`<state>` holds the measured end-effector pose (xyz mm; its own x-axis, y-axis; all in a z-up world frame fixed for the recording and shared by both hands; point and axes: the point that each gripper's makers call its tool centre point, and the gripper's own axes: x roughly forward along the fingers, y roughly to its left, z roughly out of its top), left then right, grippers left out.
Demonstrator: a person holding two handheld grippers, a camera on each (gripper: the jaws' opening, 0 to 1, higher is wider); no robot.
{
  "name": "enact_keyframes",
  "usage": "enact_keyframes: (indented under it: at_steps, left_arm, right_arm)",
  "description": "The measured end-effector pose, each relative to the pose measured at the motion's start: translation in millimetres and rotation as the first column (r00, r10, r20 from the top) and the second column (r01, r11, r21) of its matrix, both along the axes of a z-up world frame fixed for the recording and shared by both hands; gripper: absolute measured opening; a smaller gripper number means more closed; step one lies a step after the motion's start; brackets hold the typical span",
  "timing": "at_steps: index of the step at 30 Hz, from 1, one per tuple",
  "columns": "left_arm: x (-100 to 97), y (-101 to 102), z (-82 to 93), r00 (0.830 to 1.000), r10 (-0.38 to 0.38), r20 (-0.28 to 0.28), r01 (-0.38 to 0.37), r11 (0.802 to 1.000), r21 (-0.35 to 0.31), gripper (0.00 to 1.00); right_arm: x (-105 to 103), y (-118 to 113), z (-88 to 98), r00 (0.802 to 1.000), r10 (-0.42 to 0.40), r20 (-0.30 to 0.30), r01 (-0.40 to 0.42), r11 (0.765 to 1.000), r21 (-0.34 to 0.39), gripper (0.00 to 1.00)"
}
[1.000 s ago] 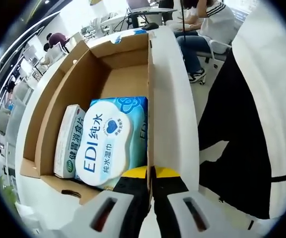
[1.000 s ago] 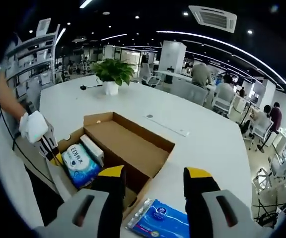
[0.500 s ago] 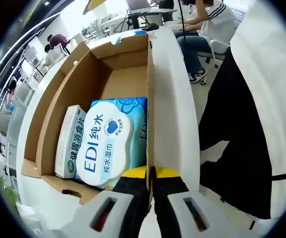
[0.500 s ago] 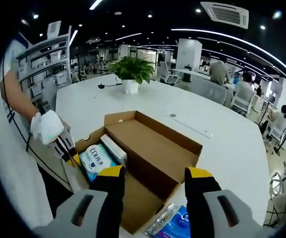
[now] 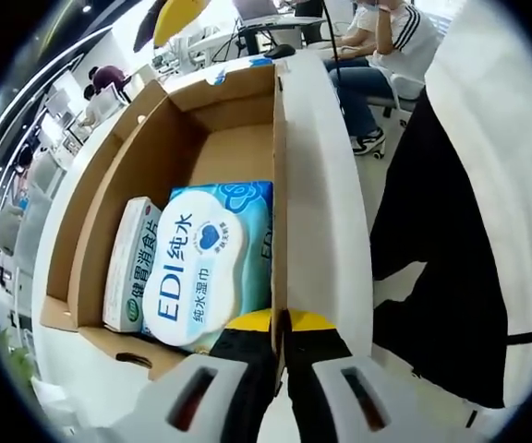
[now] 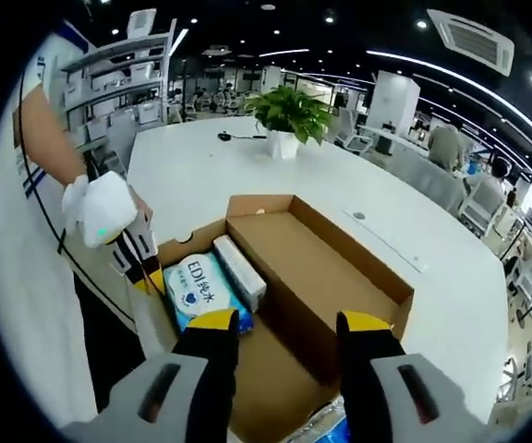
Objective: Operate the shoe box by opening the lid, removing the specified soft item, and placing it in the target area until the item is outside and the box remains undamaged.
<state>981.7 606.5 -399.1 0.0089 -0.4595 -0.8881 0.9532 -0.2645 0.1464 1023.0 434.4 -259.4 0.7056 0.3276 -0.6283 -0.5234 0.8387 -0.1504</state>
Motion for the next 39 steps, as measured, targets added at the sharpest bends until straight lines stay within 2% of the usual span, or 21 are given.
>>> enact_keyframes:
  at_steps: [10, 17, 19, 21, 23, 26, 27, 30, 32, 33, 35, 39]
  left_arm:
    - [-0.4, -1, 1.0, 1.0, -0.006, -0.001, 0.006, 1.0, 0.001, 0.02]
    - [-0.3, -1, 1.0, 1.0, -0.003, 0.002, 0.003, 1.0, 0.0, 0.02]
    - [-0.3, -1, 1.0, 1.0, 0.0, 0.005, 0.0, 1.0, -0.003, 0.03]
    - [-0.4, -1, 1.1, 1.0, -0.001, 0.007, 0.001, 1.0, -0.005, 0.03]
    - [-0.4, -1, 1.3, 1.0, -0.001, 0.011, 0.001, 1.0, -0.006, 0.03]
    - [-0.4, -1, 0.9, 1.0, -0.006, 0.015, 0.006, 1.0, -0.007, 0.03]
    - [-0.5, -1, 0.7, 1.0, -0.009, 0.016, 0.009, 1.0, -0.008, 0.03]
    - [-0.3, -1, 0.4, 1.0, -0.006, 0.014, 0.007, 1.0, -0.006, 0.03]
    - [-0.2, -1, 0.2, 1.0, -0.006, 0.015, 0.006, 1.0, -0.006, 0.03]
    - [-0.1, -1, -0.2, 1.0, -0.005, 0.014, 0.005, 1.0, -0.007, 0.03]
    - [0.1, -1, -0.6, 1.0, -0.003, 0.013, 0.003, 1.0, -0.006, 0.03]
    - [0.3, -1, -0.5, 1.0, 0.001, 0.012, -0.001, 1.0, -0.007, 0.03]
  right_arm:
    - [-2, 16, -11.2, 0.998, 0.05, -0.037, -0.05, 0.999, -0.009, 0.44]
    - [3, 16, -20.3, 0.997, 0.059, -0.047, -0.06, 0.998, -0.003, 0.44]
    - [1, 17, -24.0, 0.996, 0.037, -0.083, -0.035, 0.999, 0.026, 0.41]
    - [3, 15, -26.1, 0.996, 0.0, -0.089, 0.005, 0.999, 0.048, 0.35]
    - [6, 16, -28.3, 0.995, -0.031, -0.091, 0.04, 0.995, 0.096, 0.34]
    - [8, 16, -34.8, 0.996, -0.03, -0.084, 0.038, 0.995, 0.094, 0.35]
    - [8, 18, -31.7, 0.996, -0.032, -0.08, 0.039, 0.996, 0.085, 0.35]
    - [9, 24, -40.2, 0.996, -0.005, -0.084, 0.011, 0.997, 0.075, 0.38]
    - [7, 34, -48.4, 0.994, 0.046, -0.101, -0.04, 0.997, 0.059, 0.39]
    - [8, 38, -56.2, 0.994, 0.052, -0.101, -0.048, 0.998, 0.042, 0.39]
    - [7, 48, -54.1, 0.993, 0.07, -0.097, -0.066, 0.997, 0.04, 0.4]
    - [7, 57, -67.3, 0.991, 0.073, -0.11, -0.067, 0.996, 0.057, 0.42]
